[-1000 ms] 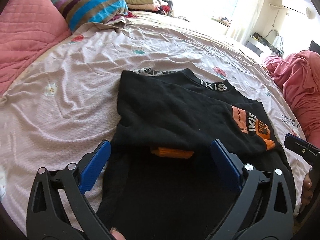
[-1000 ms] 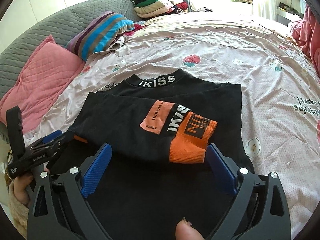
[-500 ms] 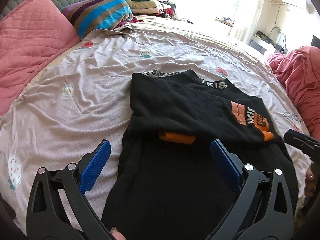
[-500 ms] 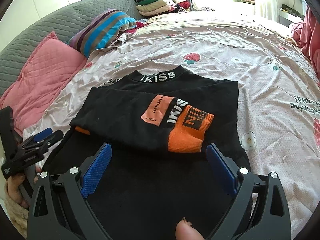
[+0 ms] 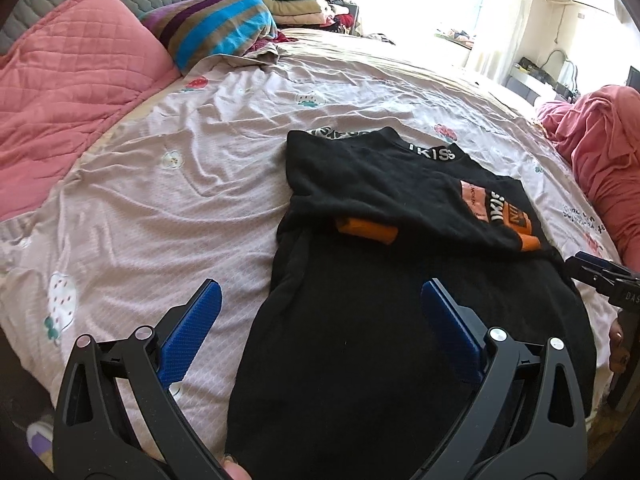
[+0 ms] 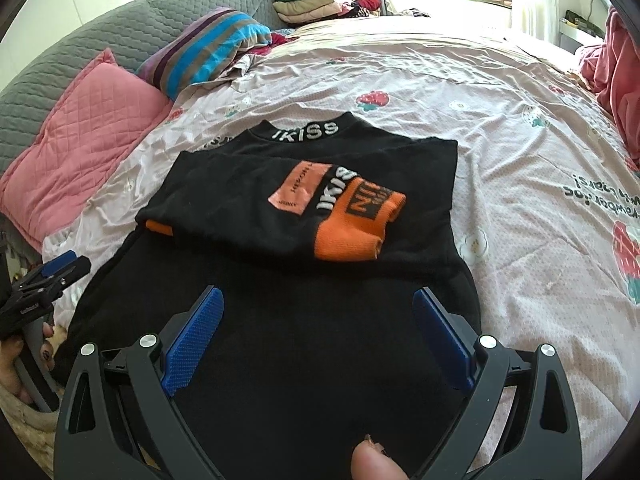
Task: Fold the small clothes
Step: 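Withdraw the right tool from the folded sleeves toward the shirt hem, then move the left tool to the black shirt hem and grasp it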
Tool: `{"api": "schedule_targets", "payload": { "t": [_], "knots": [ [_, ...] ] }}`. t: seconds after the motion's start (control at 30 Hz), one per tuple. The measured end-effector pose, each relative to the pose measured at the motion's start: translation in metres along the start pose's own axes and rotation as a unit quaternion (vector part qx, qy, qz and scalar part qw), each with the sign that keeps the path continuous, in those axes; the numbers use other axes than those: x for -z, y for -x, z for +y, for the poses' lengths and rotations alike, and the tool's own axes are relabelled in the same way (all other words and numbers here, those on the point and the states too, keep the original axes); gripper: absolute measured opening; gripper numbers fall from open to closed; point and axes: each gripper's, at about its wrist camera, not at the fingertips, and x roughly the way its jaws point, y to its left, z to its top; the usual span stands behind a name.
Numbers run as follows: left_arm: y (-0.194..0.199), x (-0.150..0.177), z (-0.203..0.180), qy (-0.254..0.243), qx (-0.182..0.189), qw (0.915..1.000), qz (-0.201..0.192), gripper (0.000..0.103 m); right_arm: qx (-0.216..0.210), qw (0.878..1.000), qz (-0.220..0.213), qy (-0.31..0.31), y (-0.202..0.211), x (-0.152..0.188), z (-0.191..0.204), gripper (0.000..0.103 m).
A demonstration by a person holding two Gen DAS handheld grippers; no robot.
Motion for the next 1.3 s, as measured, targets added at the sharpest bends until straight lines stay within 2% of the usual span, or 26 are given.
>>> {"api": "schedule_targets", "payload": {
  "t": [0.53,0.8,1.07,1.3],
  "knots": [
    [0.018,0.026,0.018,0.01,-0.02,0.9996,0.017,0.094,-0.004,1.0,0.016,-0.001,0.004,0.021,-0.002,0.095],
    [0.025,0.036,0.024,-0.008,-0.032,0.9991,0.025,0.094,-0.004,1.0,0.017,0.005,0.011,0.028,-0.002,0.095],
    [0.03,0.043,0.038,-0.006,-0.023,0.9992,0.033,0.094,0.02,0.999,0.028,0.003,0.017,0.045,-0.014,0.095],
    [0.026,0.044,0.044,-0.007,0.008,0.9985,0.054,0.094,0.037,0.999,0.038,0.002,0.025,0.062,-0.027,0.095]
  ]
}}
